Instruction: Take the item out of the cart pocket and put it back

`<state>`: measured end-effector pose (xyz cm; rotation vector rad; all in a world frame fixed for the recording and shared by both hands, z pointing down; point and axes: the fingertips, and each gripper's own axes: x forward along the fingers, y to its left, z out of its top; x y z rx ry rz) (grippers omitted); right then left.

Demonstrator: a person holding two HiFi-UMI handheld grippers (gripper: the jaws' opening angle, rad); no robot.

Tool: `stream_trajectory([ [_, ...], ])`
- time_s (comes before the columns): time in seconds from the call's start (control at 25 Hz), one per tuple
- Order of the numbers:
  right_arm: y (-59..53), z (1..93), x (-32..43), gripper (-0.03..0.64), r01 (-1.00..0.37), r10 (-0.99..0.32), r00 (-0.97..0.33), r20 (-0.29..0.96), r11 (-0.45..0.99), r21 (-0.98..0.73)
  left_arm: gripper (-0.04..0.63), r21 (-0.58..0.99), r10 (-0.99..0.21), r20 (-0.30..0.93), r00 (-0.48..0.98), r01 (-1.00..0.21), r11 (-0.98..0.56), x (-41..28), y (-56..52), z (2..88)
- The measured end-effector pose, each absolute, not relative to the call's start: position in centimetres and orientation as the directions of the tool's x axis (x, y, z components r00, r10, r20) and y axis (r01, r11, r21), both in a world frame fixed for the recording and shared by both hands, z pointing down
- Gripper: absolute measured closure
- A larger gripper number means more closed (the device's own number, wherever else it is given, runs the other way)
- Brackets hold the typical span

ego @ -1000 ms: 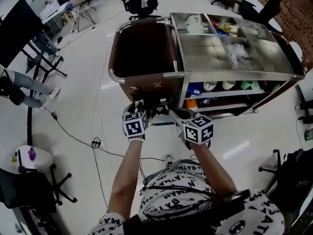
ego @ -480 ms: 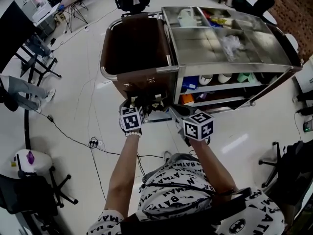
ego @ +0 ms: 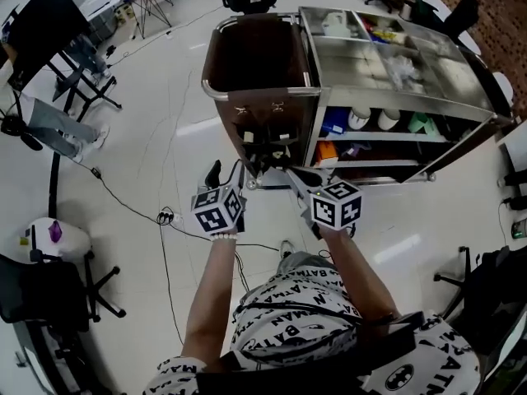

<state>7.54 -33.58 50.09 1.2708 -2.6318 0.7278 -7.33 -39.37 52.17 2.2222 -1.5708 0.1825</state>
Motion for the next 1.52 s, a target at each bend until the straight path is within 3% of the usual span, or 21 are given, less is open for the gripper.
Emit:
stream_trajectory([
  [0.36,-19.1,51.6,-0.5,0.617,-0.712,-0.616,-0.701,0.359,0.584,-0.389,0.348,0.399,-0.861,0.341,0.378,-0.887,-0.232,-12.3,-20.3,53.2],
  [0.64,-10.2,54.0,-1.1,0.617,-0.734,-0.608,-0.679,0.412,0.55,-0.399,0.348,0.452,-0.817,0.372,0.441,-0.855,-0.256,-11.0,-11.1,55.6],
  [1.52,-9.8,49.5,4.7,0.617,-0.745,-0.665,-0.666,0.339,0.566,-0.353,0.35,0.43,-0.823,0.295,0.485,-0.837,-0.339,-4.0,-10.3,50.9],
])
